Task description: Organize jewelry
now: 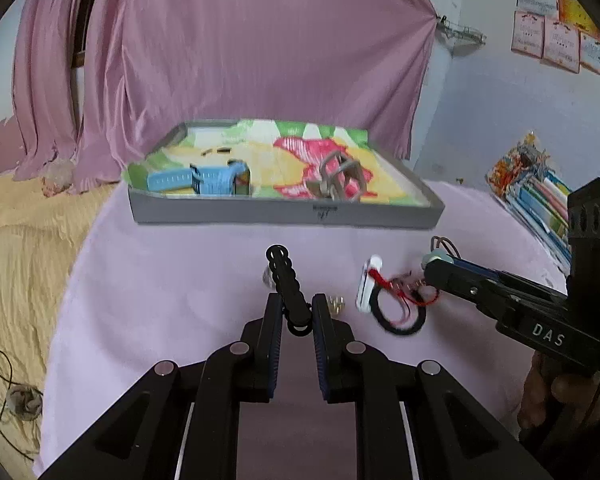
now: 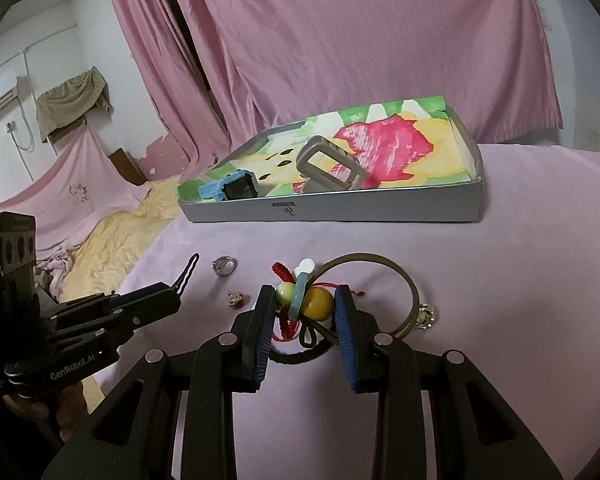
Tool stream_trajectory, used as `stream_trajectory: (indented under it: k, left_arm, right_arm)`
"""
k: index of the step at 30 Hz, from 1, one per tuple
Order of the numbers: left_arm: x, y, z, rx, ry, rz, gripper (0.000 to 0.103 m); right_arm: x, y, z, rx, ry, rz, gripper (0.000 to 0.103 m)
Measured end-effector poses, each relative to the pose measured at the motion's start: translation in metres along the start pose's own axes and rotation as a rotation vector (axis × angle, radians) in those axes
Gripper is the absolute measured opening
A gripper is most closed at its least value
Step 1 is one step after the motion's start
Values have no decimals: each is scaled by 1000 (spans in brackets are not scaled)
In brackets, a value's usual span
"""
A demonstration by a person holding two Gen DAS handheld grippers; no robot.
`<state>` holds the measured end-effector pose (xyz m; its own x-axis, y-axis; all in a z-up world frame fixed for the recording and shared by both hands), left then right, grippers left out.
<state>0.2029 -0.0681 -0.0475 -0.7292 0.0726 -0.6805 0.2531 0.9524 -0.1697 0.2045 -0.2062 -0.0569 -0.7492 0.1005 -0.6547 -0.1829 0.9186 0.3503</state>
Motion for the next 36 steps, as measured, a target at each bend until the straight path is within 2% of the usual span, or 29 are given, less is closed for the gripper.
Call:
stream_trajectory:
  k: [8,15,20,27,36]
  left_arm:
    - [-45,0,4,-11,-85,7,14]
    - [-69,-5,19,2,-99,17,14]
    - [-70,-9,30,20,-81,17,14]
    - [-52,-13,45,34,-23,8,14]
    - [-47,-11,45,31,-12,0,14]
  right_arm:
    - [-36,0,-24,20,-93,-57,27]
    - [-63,-11,-27,7,-122,-41,27]
    - [-62,-21,-14,3,-86,-15,27]
    - [-45,-27,8,-10,-6,10,27]
    - [-32,-28,39,-62,105,69,27]
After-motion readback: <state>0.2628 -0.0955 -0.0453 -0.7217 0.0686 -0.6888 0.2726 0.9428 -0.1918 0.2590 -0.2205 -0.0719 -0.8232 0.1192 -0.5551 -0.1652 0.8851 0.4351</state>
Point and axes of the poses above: each gripper's, at about its wrist camera, not at the fingertips, and z roughly the way its jaws point, y to its left, x to its underside, the point moved 8 cm from there along z, roughly the way its jaws point, and after that the axes turned 6 degrees about y, right-handed, at the moved point
